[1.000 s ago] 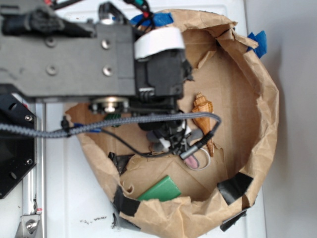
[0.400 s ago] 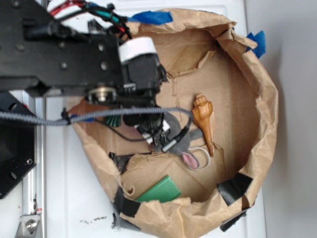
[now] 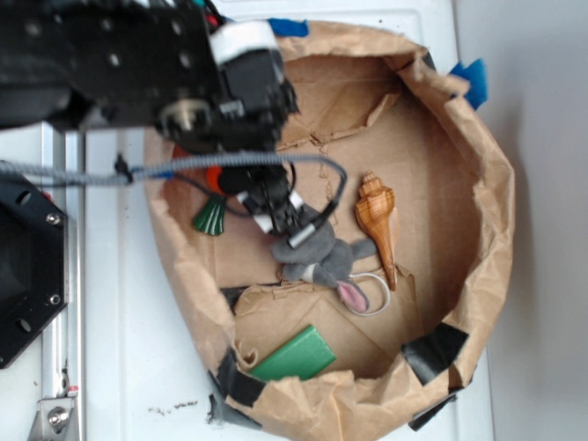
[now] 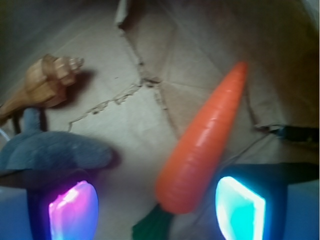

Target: Grab the carrot.

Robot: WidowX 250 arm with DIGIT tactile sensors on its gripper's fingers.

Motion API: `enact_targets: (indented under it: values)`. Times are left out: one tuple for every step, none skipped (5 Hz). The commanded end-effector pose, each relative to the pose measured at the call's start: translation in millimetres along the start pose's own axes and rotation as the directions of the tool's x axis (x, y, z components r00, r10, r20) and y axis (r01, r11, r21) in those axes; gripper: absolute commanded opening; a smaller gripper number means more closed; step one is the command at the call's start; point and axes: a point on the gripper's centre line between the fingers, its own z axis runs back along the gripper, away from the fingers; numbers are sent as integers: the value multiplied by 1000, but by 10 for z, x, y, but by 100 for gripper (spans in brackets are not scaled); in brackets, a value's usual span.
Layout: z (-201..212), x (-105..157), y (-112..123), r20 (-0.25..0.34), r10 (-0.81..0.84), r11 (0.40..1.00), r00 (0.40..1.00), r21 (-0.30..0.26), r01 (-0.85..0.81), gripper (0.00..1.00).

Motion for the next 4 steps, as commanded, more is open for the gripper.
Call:
enact_targets:
  values:
    - [92, 54, 252, 37, 24, 1000, 999, -19, -23, 100]
    - [-27, 114, 239, 30, 29, 1000, 999, -5, -29, 100]
    - [-166, 207, 228, 25, 60, 998, 998, 17, -60, 100]
    - [-319, 279, 165, 43, 51, 998, 998, 35, -53, 100]
